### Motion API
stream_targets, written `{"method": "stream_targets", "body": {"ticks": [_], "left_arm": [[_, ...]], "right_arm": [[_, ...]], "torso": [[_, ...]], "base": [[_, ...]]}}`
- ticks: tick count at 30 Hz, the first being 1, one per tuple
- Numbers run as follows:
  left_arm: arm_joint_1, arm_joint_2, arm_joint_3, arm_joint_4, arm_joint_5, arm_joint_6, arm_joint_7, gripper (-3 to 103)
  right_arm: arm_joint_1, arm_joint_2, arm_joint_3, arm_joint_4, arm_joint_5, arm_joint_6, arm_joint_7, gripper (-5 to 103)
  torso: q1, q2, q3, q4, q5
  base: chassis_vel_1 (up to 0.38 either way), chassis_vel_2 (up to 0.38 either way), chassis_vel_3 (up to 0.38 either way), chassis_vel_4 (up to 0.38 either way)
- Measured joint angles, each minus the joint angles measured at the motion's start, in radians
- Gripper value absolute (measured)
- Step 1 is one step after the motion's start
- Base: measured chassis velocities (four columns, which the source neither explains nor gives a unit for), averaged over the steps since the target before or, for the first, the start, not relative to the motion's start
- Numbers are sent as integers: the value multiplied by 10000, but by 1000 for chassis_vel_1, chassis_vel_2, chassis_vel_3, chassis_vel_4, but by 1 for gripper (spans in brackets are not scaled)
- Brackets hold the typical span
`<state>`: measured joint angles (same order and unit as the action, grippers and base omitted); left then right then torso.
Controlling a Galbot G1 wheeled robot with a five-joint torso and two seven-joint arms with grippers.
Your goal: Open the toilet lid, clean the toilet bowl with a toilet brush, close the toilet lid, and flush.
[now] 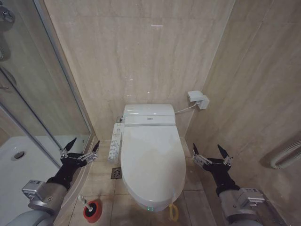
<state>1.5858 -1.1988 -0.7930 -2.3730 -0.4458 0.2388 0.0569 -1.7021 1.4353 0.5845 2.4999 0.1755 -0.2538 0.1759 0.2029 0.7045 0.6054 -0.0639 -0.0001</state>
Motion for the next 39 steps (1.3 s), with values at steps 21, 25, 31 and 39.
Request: {"method": "stream_targets", "body": {"ticks": [21, 25, 31, 39], "left_arm": [[-1008, 1229, -167, 3880, -617, -3931, 628, 100], [-1521, 1122, 345, 4277, -477, -3989, 962, 100], [-2159, 1034, 1203, 4179, -233, -3757, 1558, 100], [-2218, 1049, 1082, 4127, -232, -3738, 1597, 100]], "right_arm": [[0, 0, 0, 0, -1, 0, 0, 100], [-1, 0, 0, 0, -1, 0, 1, 100], [0, 0, -1, 1, -1, 0, 1, 100], [0, 0, -1, 1, -1, 0, 0, 100]], "torso": [[0, 0, 0, -2, 0], [-2, 1, -1, 10, 11], [0, 0, 0, -5, 12], [0, 0, 0, -1, -2]], "base": [[0, 0, 0, 0], [0, 0, 0, 0], [-24, 4, 13, -36], [-43, 52, 71, -41]]}}
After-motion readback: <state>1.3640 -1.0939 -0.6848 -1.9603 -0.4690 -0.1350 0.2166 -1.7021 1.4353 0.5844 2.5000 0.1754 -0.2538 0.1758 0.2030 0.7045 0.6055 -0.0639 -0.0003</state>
